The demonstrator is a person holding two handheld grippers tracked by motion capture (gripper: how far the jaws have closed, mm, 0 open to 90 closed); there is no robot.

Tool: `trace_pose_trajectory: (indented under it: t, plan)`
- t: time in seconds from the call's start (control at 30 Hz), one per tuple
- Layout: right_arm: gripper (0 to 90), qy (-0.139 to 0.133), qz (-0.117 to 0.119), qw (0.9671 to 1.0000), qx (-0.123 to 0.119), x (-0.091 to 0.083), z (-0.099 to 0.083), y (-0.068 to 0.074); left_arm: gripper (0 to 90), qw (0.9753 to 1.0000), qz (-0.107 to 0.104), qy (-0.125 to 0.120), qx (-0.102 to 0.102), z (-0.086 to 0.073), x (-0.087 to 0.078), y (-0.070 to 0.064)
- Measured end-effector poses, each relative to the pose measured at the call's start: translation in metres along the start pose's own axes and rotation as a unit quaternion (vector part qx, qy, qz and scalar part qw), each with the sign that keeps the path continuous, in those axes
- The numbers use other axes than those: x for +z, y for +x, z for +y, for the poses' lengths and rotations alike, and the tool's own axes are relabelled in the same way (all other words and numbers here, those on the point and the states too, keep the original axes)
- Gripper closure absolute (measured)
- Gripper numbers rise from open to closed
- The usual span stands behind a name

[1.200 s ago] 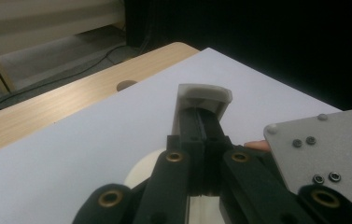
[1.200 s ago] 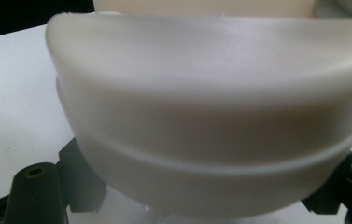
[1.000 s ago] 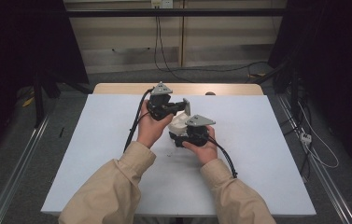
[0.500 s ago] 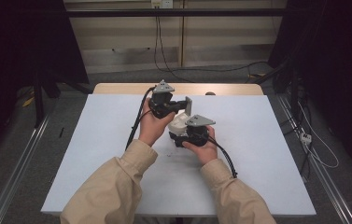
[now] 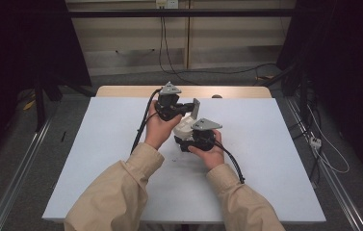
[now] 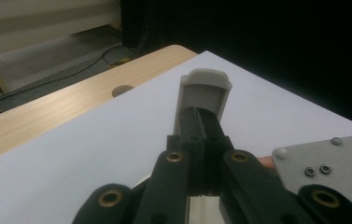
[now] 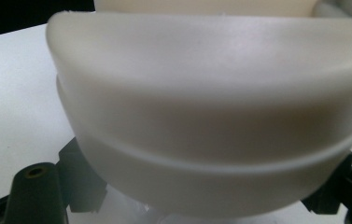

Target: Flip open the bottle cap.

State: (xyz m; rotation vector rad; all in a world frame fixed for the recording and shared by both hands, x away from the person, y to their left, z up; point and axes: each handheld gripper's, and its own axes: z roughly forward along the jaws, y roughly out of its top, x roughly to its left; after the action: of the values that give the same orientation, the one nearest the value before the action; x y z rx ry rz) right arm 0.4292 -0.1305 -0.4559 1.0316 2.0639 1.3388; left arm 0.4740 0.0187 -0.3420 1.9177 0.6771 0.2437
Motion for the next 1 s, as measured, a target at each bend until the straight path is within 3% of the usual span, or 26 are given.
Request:
trace_pose_trajectory:
  t: [1.0]
  plan:
    - [18.7,0.0,0.001,1.0,-0.002,0.0,0.0,0.0,90.0,1.0,-0.005,0.005,0.001,0.001,0.013,0.002]
